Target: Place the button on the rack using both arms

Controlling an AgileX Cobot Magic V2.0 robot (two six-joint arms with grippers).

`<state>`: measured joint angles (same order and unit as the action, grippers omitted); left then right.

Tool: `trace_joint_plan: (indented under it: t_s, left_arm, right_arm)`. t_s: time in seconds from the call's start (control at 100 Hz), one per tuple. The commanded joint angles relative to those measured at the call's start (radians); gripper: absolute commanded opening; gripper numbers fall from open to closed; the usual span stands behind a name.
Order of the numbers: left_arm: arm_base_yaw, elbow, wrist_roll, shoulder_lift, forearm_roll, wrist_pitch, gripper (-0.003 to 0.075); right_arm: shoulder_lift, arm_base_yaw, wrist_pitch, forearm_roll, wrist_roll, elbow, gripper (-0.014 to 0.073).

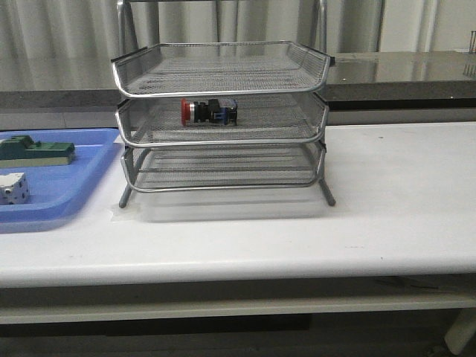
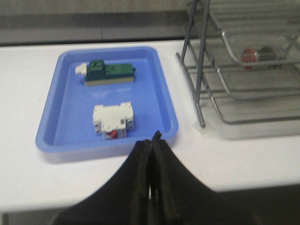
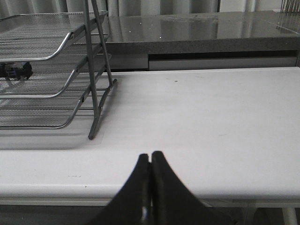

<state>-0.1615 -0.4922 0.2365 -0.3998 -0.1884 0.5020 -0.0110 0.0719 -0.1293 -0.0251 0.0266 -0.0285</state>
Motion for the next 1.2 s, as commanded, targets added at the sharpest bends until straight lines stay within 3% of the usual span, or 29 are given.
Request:
trace_joint_plan:
  t_s: [0.0, 0.26, 0.66, 1.19]
  left_arm:
    - [0.003, 0.032, 0.011, 0.016, 0.009, -0.209, -0.0021]
    - [0.010, 0.243, 0.005, 0.130, 0.016, -0.351, -0.0021]
    - [0.134, 0.517, 0.003, 0.361, 0.048, -0.479, -0.0021]
    - [0.134, 0.544, 0.003, 0.436, 0.035, -0.502, -0.0021]
  right_arm:
    - [-0.020, 0.000, 0.087, 0.009, -0.001, 0.019, -0.0060]
    - [-0.020, 0.000, 0.087, 0.009, -0.001, 0.019, -0.0060]
    - [-0.020, 0.000, 0.087, 0.009, -0.001, 0.019, -0.0060]
    - [-0.020, 0.000, 0.087, 0.009, -0.001, 0.019, -0.0060]
